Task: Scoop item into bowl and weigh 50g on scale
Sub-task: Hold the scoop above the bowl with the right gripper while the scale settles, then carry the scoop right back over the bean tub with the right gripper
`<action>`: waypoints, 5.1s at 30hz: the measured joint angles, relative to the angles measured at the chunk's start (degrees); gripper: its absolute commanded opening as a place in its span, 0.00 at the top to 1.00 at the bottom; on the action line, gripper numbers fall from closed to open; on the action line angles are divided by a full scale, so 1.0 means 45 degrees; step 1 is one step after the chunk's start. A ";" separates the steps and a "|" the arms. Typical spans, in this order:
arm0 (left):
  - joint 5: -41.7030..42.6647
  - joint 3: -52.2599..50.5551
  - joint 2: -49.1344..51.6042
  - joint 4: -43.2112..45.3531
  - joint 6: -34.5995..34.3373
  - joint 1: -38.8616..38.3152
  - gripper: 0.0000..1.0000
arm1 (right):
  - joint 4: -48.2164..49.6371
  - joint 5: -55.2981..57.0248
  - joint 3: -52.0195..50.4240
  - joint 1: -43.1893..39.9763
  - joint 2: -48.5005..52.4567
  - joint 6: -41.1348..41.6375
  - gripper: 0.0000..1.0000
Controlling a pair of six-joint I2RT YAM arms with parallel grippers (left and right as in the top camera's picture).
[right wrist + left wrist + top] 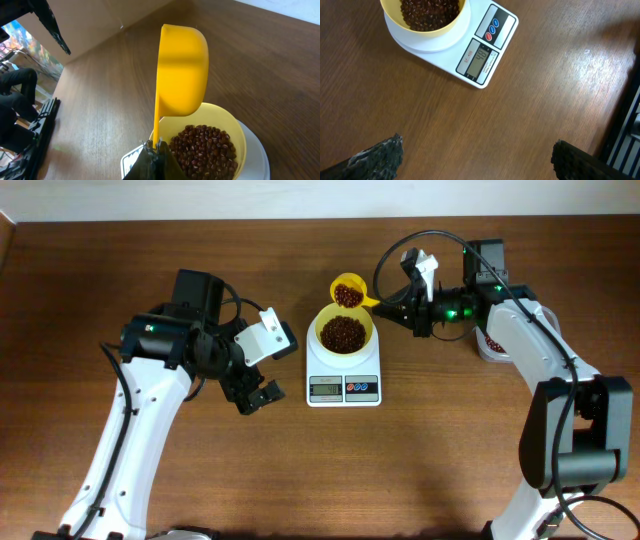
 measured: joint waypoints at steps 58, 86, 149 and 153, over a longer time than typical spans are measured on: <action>0.0000 0.0000 0.0005 0.0000 0.0000 0.0000 0.01 | 0.0102 -0.0515 -0.0049 0.0000 0.0053 0.0695 0.96; 0.0000 0.0000 0.0005 0.0000 0.0000 0.0000 0.01 | 0.0248 -0.1559 -0.0049 0.0000 0.0058 0.4969 0.96; 0.0000 0.0000 0.0005 0.0000 0.0000 0.0000 0.01 | -0.5858 1.2653 -0.0063 -0.6460 -0.2399 0.1200 0.96; 0.0000 0.0000 0.0005 0.0000 0.0000 0.0000 0.01 | -0.5833 1.3114 -0.0063 -0.6445 -0.2399 0.1729 0.96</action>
